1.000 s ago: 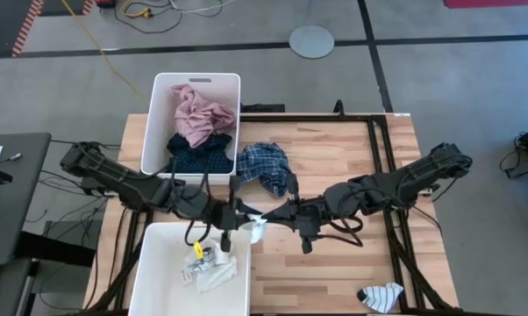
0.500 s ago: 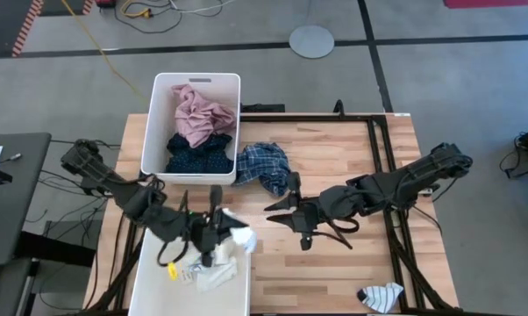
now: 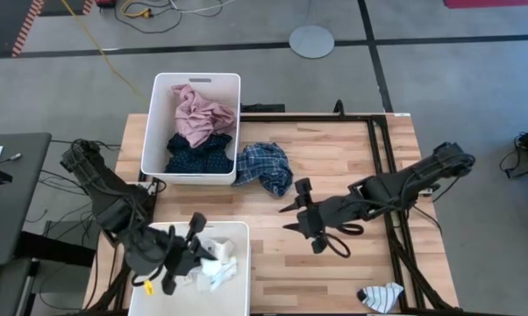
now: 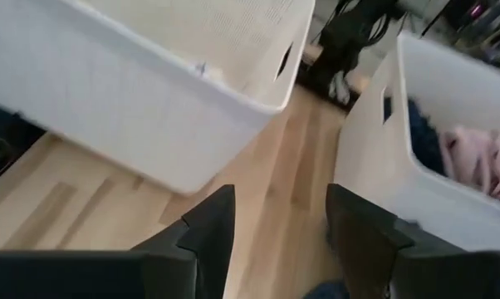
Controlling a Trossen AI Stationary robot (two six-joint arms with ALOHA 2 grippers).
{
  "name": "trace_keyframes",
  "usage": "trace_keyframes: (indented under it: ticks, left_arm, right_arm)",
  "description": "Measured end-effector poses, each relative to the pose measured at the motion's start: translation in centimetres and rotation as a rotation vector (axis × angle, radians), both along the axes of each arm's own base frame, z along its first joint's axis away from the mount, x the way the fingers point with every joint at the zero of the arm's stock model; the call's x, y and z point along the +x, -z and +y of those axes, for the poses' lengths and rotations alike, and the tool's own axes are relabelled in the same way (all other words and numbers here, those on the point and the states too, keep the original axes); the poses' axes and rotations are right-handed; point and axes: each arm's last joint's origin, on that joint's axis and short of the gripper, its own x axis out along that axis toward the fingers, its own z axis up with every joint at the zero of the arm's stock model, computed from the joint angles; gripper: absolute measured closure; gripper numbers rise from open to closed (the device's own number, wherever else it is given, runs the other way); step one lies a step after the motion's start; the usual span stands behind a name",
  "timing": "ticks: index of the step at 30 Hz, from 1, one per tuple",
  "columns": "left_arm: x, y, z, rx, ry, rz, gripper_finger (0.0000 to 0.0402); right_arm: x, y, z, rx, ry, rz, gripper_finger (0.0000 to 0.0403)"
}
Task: Sort clothes
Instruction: Put the white sock into the bottom white bin
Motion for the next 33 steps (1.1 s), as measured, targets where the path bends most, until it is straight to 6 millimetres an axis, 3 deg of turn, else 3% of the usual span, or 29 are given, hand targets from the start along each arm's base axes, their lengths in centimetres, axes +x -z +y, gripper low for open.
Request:
trace_keyframes:
  ticks: [10, 19, 33]
  left_arm:
    - [-0.5, 1.2, -0.2, -0.127, 0.003, 0.182, 0.0392]
    - [0.5, 2.9, -1.0, -0.138, -0.051, 0.28, 0.0379]
    - [1.2, 4.5, -1.3, -0.172, -0.136, 0.387, 0.0271]
  right_arm:
    - [-2.8, -0.3, 0.3, 0.093, 0.048, 0.109, 0.0202]
    - [-4.9, 0.7, 0.8, 0.177, 0.145, 0.269, 0.0203]
    - [-7.2, 1.2, 3.6, 0.291, 0.178, 0.35, 0.0203]
